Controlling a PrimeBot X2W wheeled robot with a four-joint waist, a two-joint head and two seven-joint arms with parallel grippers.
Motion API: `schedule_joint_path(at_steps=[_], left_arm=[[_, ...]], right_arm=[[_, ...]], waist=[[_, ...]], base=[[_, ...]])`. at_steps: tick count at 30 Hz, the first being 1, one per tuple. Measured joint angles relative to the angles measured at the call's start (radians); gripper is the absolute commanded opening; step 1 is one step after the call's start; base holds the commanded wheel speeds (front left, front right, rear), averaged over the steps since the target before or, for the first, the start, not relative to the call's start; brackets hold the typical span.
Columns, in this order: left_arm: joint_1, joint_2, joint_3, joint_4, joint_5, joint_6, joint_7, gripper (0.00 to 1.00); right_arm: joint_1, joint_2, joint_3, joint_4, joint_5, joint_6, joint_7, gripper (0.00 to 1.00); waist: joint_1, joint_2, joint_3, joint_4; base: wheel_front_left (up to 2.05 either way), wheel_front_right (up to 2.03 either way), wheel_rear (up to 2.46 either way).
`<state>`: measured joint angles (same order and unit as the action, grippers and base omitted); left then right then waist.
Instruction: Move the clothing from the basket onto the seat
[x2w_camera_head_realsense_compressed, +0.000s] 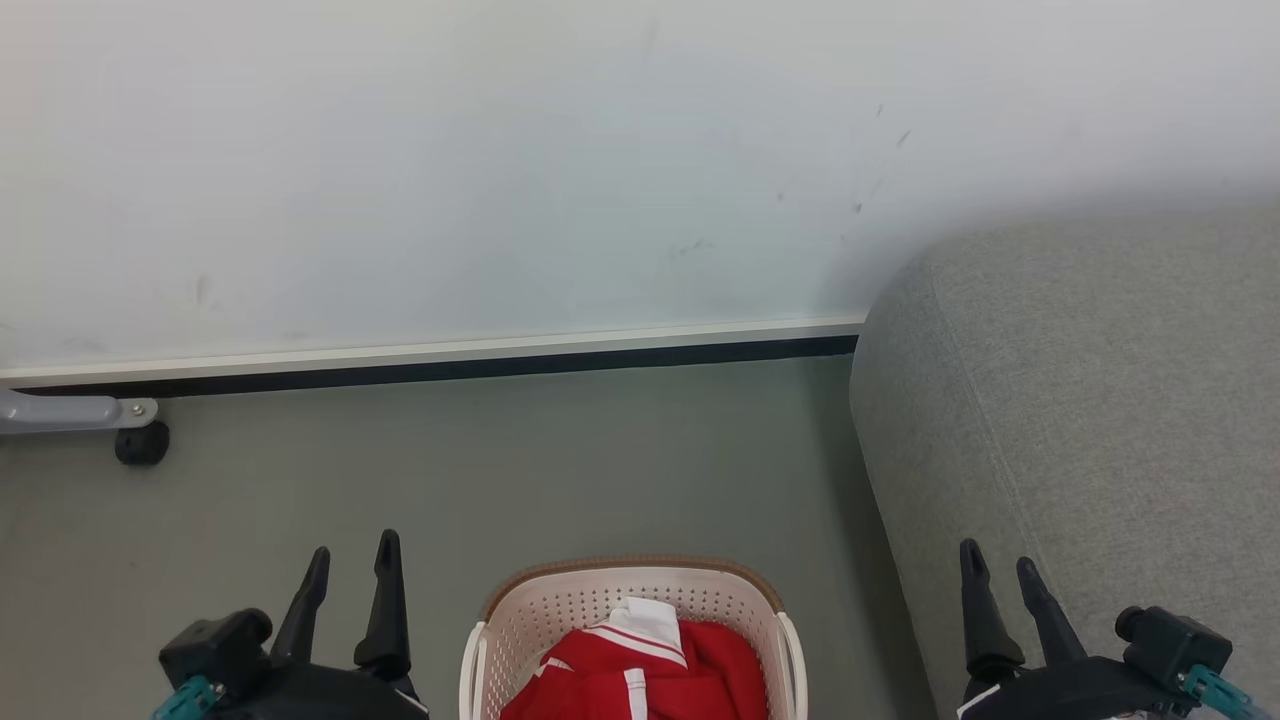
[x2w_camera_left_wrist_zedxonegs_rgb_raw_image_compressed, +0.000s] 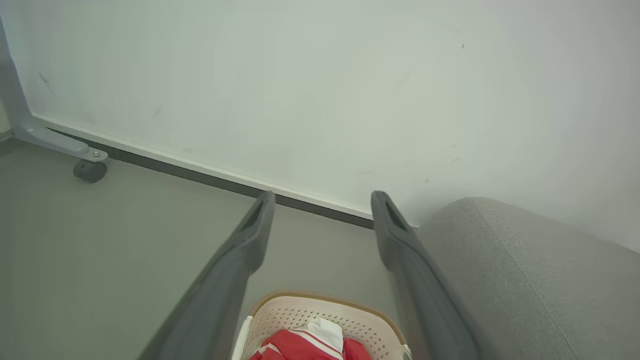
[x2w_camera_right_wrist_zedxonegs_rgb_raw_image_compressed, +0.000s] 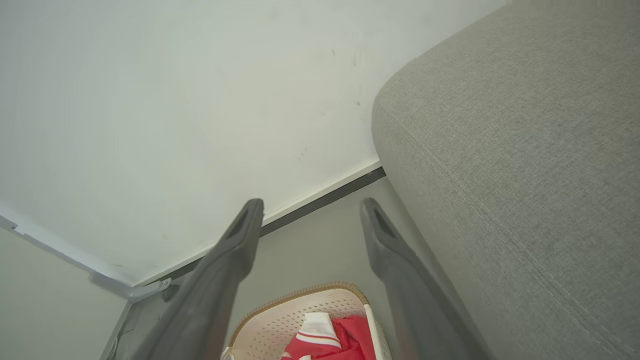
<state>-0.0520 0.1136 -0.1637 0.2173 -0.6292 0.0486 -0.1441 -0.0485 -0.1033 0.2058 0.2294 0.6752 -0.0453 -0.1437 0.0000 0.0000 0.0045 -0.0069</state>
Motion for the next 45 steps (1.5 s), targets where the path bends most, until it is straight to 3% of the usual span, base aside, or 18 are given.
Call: schedule_joint_path(at_steps=[32, 45], left_arm=[[0.058, 0.012, -0.032, -0.021, 0.379, 0.066, -0.105, 1.0], [0.059, 0.009, -0.018, -0.012, 0.379, 0.064, -0.105, 1.0]], right_arm=[[0.003, -0.031, 0.124, -0.023, -0.381, -0.048, -0.106, 1.0], [0.004, -0.031, 0.121, -0.023, -0.382, -0.047, -0.106, 1.0]], waist=[[0.0, 0.0, -0.013, -0.004], [0.0, 0.0, -0.01, -0.006]], base=[[0.0, 0.0, 0.0], [0.0, 0.0, 0.0]])
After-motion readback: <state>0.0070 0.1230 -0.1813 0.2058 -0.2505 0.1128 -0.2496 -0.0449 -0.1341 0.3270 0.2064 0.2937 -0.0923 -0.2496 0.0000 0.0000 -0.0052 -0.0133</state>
